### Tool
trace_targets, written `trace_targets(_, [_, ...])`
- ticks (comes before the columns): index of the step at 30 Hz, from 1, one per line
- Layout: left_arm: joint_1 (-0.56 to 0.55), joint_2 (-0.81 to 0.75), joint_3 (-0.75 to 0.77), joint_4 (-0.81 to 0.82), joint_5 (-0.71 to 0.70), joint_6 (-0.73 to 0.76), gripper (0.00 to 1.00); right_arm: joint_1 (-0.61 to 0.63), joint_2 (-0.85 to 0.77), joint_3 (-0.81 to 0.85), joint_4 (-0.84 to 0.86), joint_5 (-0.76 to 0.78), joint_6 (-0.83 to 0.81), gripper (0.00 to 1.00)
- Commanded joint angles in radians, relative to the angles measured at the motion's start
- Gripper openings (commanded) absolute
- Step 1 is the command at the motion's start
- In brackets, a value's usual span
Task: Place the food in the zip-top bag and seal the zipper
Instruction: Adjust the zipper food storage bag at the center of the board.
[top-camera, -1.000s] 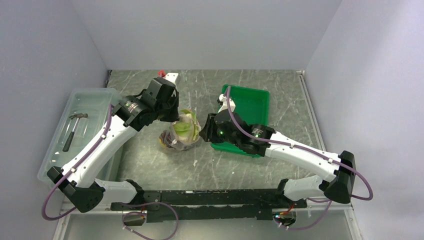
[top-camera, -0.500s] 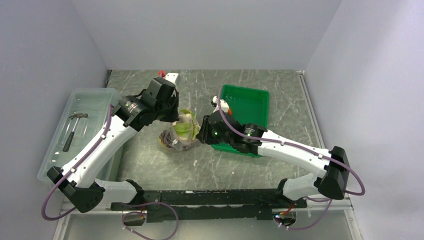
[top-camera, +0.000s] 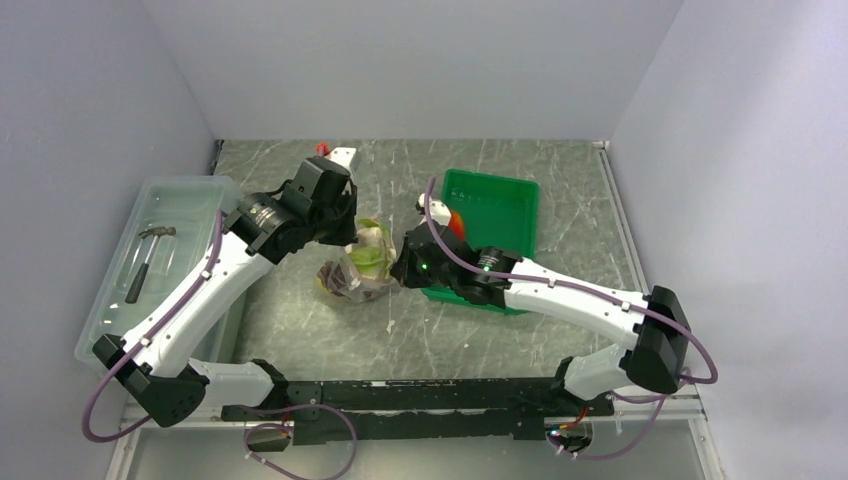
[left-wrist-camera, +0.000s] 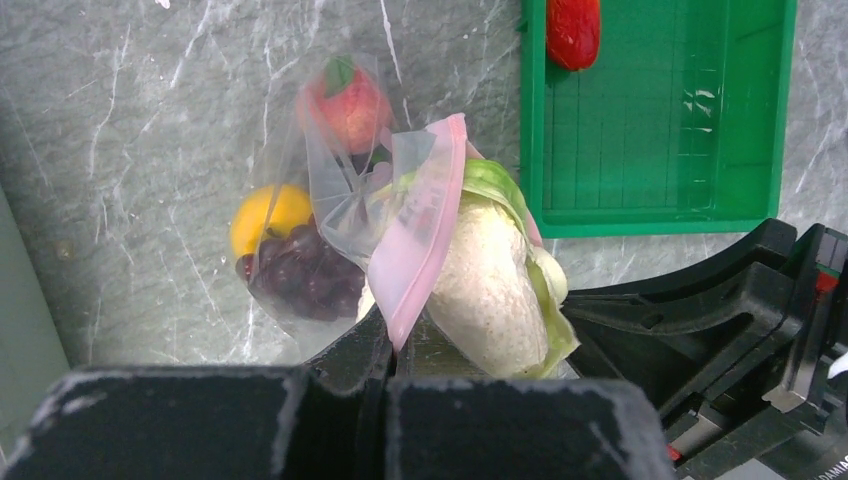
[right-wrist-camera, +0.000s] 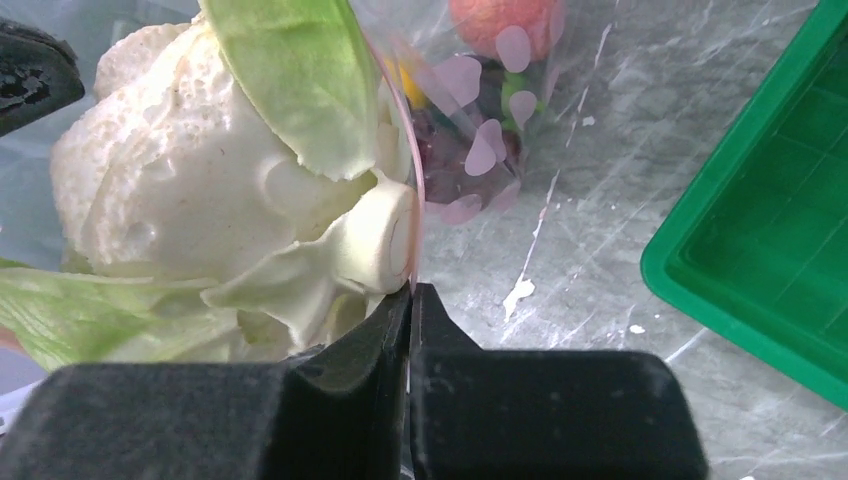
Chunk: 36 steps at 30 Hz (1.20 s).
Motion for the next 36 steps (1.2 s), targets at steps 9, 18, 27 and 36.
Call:
trace_targets(9, [-0.001, -0.02, 0.042, 0.006, -0.046, 0.007, 0.01, 0.0, -0.052, 0.18, -0.083, 0.127, -0.135, 0.0])
trace_targets(18, [-0.002, -0.033, 0.121, -0.063, -0.134, 0.027, 0.03, 0.0, -0.015, 0.479, -0.226, 0.165, -0.32, 0.0])
trace_targets(27, [-0.002, -0.032, 0.199, -0.082, -0.186, 0.061, 0.07, -0.014, -0.006, 0.546, -0.216, 0.121, -0.39, 0.0])
trace_targets(36, [0.0, 0.037, 0.249, -0.109, -0.163, 0.067, 0.0, -0.066, 0.027, 0.529, -0.252, 0.067, -0.364, 0.0])
